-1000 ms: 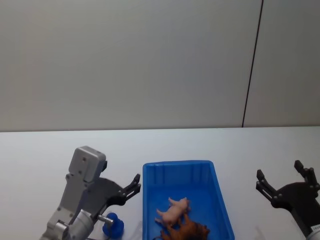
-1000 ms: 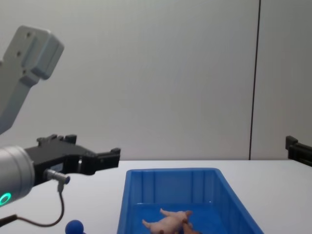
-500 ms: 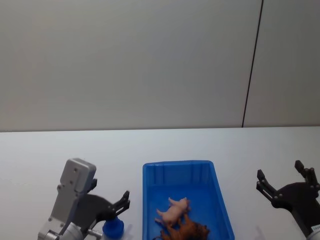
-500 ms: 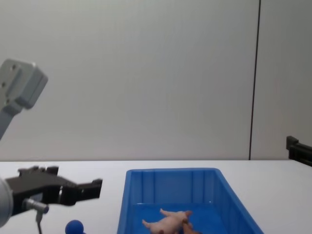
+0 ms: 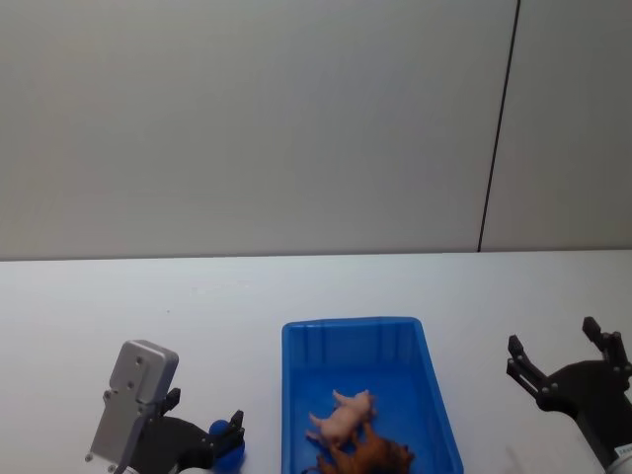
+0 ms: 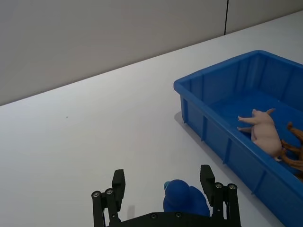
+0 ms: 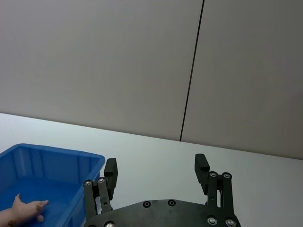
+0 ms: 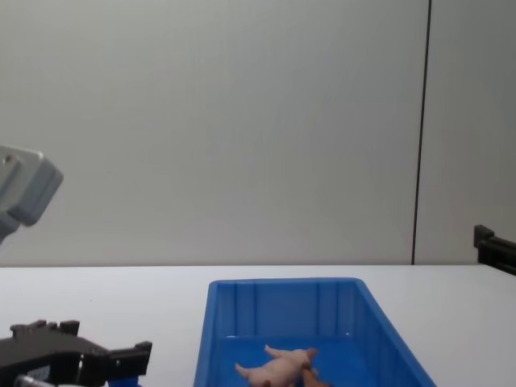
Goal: Pick up the two dolls from the table and place them into the box.
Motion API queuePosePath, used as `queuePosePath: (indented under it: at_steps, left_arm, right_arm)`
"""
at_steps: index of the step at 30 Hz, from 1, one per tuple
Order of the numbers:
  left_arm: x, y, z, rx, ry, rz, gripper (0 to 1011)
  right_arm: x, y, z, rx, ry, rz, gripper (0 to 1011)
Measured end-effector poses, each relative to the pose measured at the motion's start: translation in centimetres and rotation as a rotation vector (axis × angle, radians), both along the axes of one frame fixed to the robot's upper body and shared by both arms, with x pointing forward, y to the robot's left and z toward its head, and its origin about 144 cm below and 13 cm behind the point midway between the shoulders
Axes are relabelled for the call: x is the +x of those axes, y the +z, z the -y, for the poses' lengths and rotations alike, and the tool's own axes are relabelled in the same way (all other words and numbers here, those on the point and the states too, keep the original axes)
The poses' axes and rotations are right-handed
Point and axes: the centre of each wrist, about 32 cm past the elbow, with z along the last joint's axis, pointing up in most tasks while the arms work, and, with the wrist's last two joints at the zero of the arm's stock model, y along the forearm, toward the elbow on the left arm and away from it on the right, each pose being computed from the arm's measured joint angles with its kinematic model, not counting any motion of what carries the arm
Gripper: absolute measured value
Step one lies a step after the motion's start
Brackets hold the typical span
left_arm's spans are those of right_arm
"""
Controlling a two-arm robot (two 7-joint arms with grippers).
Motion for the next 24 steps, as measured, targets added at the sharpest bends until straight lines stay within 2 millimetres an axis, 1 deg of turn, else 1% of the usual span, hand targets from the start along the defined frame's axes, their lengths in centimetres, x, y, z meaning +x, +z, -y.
queuePosePath:
  at_steps: [11,14,15,20,22,23,24]
  left_arm:
    - [0.0,-0.9,-0.3,-0.010,-0.019,-0.039,996]
    - [0.1,-1.1,-0.4,-0.013,-0.025,-0.046,905]
    - [0.2,-1.1,-0.4,-0.014,-0.027,-0.047,905]
    - [0.4,-1.4,-0.5,-0.022,-0.043,-0.061,746]
    - [0.5,-1.5,-0.5,-0.024,-0.046,-0.064,708]
    - [0.6,-1.6,-0.5,-0.026,-0.050,-0.068,648]
    - [0.6,-1.6,-0.5,-0.026,-0.051,-0.069,626]
  right_arm:
    - [0.0,0.0,0.0,0.000,0.000,0.000,1001]
    - [0.0,0.0,0.0,0.000,0.000,0.000,1001]
    - [0.0,0.0,0.0,0.000,0.000,0.000,1001]
    - [0.0,0.0,0.0,0.000,0.000,0.000,1001]
    - [0.0,0.0,0.0,0.000,0.000,0.000,1001]
    - [0.0,0.0,0.0,0.000,0.000,0.000,1001]
    - [0.0,0.0,0.0,0.000,0.000,0.000,1001]
